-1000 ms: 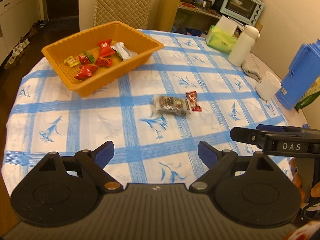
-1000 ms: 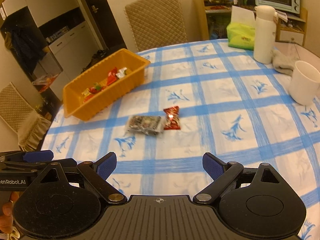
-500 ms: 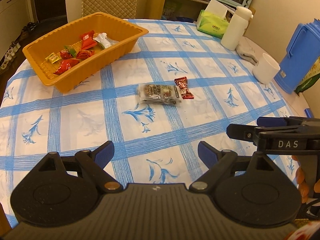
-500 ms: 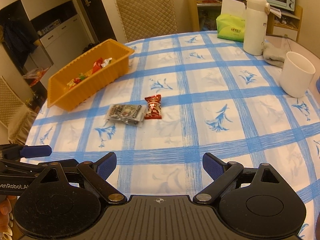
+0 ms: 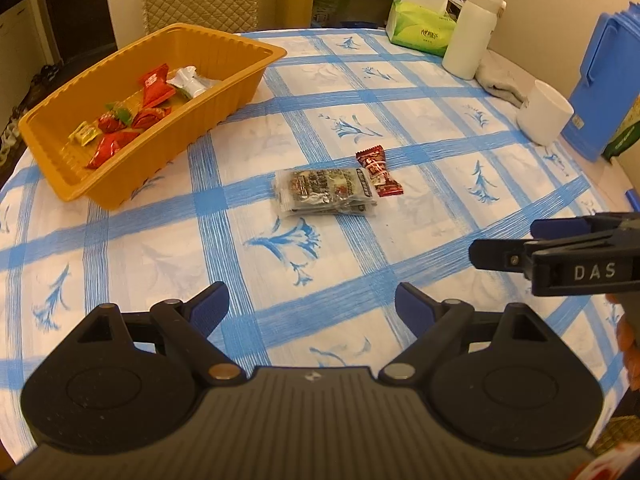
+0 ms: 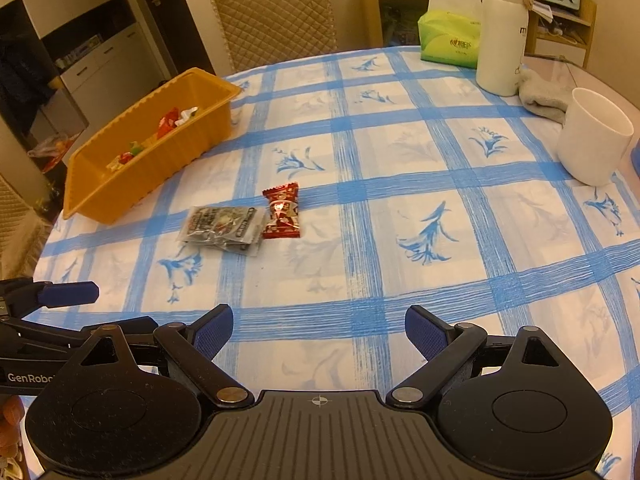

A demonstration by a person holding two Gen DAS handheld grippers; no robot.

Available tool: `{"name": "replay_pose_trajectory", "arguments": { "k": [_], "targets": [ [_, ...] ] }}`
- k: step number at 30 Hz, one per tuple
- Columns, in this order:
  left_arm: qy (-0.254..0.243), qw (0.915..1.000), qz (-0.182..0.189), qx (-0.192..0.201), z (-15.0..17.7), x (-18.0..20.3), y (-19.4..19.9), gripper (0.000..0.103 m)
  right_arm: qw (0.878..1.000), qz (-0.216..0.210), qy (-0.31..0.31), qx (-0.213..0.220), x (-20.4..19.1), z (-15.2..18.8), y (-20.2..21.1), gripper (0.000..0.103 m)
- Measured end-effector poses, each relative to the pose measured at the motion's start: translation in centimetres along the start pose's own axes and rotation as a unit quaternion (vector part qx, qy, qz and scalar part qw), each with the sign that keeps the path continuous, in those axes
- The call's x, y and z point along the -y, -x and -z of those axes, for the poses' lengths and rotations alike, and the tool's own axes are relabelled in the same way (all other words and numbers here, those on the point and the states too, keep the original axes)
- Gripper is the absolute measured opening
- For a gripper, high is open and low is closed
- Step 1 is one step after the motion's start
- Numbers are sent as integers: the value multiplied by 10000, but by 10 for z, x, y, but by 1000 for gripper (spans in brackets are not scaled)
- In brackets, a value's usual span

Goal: Organize snacks
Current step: 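Move both open grippers back toward the clear snack packet and red candy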

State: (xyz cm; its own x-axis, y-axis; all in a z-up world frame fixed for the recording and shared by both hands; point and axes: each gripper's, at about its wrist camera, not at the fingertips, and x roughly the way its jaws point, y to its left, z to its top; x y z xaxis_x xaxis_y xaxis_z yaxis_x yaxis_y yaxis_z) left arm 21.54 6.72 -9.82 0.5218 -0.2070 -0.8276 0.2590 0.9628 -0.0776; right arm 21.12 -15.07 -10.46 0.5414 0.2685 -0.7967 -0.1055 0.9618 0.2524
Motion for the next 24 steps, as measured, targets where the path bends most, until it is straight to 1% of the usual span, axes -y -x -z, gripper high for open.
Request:
{"name": "replay_pose_trajectory", "arguments": {
  "k": [11, 18, 24],
  "targets": [
    [-581, 9983, -42, 31, -22, -4, -28, 89, 9997, 173, -153, -3, 7, -13, -17, 92],
    [-981, 9952, -12, 54, -33, 3, -47, 89, 9992, 268, -304, 42, 14, -21, -22, 92],
    [-1275, 9918, -56, 63, -43, 7, -64, 89, 9983, 359, -458, 21, 22, -22, -24, 92]
  ]
}}
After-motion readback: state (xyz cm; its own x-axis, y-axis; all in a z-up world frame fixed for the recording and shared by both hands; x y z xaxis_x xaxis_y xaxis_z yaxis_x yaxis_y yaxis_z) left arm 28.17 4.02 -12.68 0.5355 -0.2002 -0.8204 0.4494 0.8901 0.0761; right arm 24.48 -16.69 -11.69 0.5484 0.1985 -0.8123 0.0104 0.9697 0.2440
